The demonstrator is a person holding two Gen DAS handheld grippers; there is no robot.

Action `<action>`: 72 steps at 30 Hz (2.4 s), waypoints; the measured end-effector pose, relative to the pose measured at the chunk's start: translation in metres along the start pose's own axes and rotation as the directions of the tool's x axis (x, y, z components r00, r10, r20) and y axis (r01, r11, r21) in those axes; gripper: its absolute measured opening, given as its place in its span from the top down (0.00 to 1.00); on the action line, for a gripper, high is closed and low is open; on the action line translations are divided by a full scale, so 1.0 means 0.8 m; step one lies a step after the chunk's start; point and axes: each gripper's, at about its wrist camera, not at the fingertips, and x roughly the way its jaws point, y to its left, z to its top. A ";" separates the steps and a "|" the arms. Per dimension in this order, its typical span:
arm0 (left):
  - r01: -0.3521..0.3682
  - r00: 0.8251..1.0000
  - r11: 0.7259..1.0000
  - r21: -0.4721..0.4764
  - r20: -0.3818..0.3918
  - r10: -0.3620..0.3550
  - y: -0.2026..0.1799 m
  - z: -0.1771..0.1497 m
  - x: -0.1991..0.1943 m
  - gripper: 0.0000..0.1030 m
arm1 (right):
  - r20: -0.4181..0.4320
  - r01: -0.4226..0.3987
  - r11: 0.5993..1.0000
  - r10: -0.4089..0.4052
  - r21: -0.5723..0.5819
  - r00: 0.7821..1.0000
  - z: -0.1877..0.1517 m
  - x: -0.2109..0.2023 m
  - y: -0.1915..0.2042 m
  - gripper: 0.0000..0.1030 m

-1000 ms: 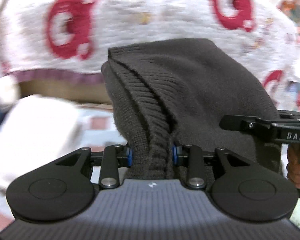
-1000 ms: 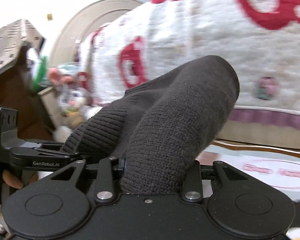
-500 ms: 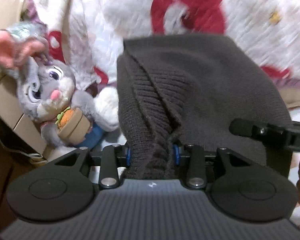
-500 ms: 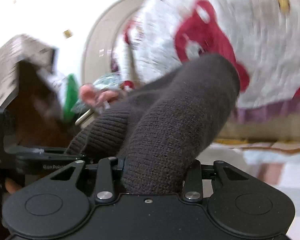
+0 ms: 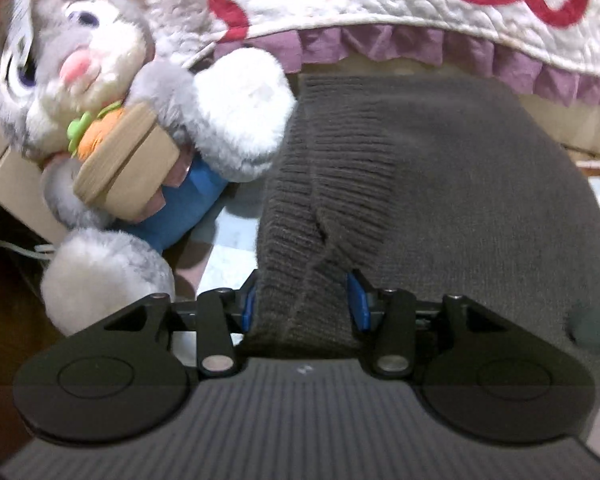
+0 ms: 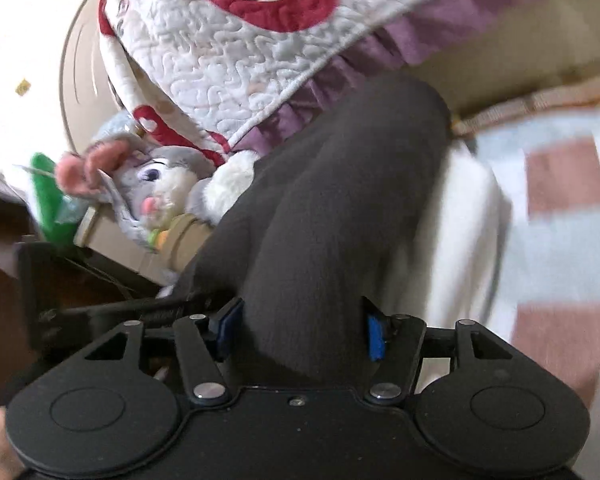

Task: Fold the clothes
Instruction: 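Carry the held sweater with both tools toward the white clothes stack, then lower the sweater onto the white stack and open both tools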

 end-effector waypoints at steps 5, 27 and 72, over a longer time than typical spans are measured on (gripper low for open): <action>0.034 0.999 0.997 -0.075 -0.003 -0.034 0.012 -0.006 0.005 0.63 | -0.087 -0.029 0.999 0.031 0.016 0.996 -0.024 0.019 -0.003 0.22; -0.052 0.997 0.998 0.019 0.062 0.051 0.025 -0.038 -0.025 0.66 | -0.246 -0.078 0.976 0.128 0.201 0.961 -0.081 0.030 0.020 0.64; -0.103 0.969 0.976 -0.191 0.203 0.142 -0.150 -0.231 -0.301 0.13 | -0.033 0.185 0.703 -0.284 -0.687 0.958 -0.110 -0.246 0.118 0.60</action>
